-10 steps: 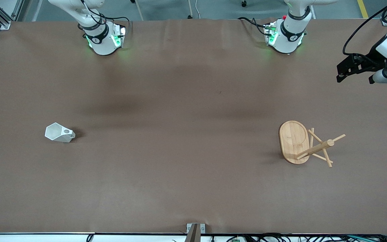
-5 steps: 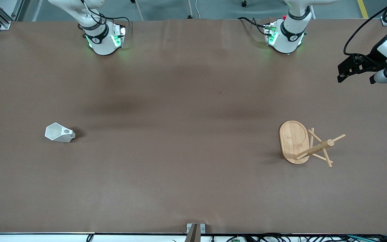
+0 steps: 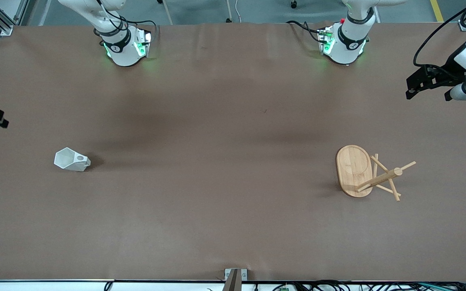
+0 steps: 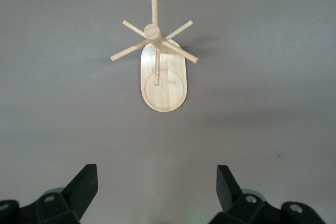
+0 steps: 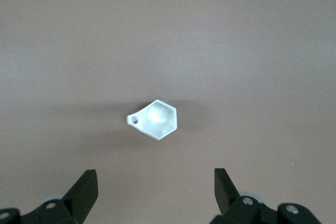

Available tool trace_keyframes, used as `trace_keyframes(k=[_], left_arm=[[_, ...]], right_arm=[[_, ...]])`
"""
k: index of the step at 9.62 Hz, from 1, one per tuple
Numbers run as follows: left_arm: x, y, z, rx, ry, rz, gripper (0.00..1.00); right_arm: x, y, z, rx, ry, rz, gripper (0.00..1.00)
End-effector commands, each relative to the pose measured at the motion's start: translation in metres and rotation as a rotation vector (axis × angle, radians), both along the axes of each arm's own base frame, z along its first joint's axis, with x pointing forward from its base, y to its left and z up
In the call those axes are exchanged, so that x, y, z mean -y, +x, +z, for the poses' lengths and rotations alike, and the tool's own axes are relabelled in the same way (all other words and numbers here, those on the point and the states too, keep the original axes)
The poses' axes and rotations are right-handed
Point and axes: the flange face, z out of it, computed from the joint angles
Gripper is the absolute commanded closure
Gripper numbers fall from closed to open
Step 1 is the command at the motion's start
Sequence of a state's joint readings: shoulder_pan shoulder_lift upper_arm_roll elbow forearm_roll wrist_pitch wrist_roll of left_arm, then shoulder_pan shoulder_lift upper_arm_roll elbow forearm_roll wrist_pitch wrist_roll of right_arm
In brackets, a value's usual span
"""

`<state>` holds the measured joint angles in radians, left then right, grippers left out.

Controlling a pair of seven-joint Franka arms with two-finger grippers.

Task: Hang cup on rack
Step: 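Reach the right gripper down to the white hexagonal cup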

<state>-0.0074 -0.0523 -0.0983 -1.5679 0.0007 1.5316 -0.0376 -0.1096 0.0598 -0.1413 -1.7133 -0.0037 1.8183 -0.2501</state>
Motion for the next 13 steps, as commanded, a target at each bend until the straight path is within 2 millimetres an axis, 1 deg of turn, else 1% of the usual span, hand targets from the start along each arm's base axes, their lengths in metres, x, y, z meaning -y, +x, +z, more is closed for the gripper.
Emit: trace_keyframes(k=[1, 3, 4, 5, 6, 7, 8, 9, 11, 12, 13], left_arm=[[-0.001, 0.004, -0.014, -0.032, -0.019, -0.012, 0.00], [-0.001, 0.004, -0.014, -0.032, -0.019, -0.012, 0.00], [-0.001, 0.004, -0.015, -0.033, -0.019, -0.012, 0.00], [-0.001, 0.004, -0.015, -0.033, -0.019, -0.012, 0.00], [-0.001, 0.005, -0.016, -0.036, -0.019, -0.012, 0.00], [-0.001, 0.005, -0.016, -0.036, -0.019, -0.012, 0.00], [0.000, 0.005, -0.016, -0.036, -0.019, -0.014, 0.00], [0.002, 0.005, -0.016, -0.035, -0.019, -0.017, 0.00], [0.001, 0.005, -0.016, -0.035, -0.019, -0.015, 0.00], [0.000, 0.005, -0.016, -0.035, -0.019, -0.014, 0.00], [0.002, 0.005, -0.016, -0.035, -0.019, -0.017, 0.00]], right_arm=[[0.023, 0.010, -0.059, -0.005, 0.005, 0.012, 0.02], [0.029, 0.019, -0.119, -0.008, -0.007, 0.027, 0.03], [0.031, 0.021, -0.142, -0.025, -0.005, 0.047, 0.04], [0.029, 0.019, -0.172, -0.054, 0.032, 0.065, 0.05], [0.031, 0.018, -0.197, -0.042, 0.071, 0.122, 0.05], [0.036, 0.016, -0.218, -0.040, 0.101, 0.145, 0.05], [0.037, 0.015, -0.238, -0.051, 0.125, 0.161, 0.05], [0.040, 0.010, -0.253, -0.043, 0.138, 0.178, 0.05], [0.041, 0.006, -0.274, -0.030, 0.124, 0.189, 0.05], [0.041, 0.003, -0.283, -0.045, 0.129, 0.208, 0.08], [0.040, 0.001, -0.292, -0.058, 0.133, 0.210, 0.18]])
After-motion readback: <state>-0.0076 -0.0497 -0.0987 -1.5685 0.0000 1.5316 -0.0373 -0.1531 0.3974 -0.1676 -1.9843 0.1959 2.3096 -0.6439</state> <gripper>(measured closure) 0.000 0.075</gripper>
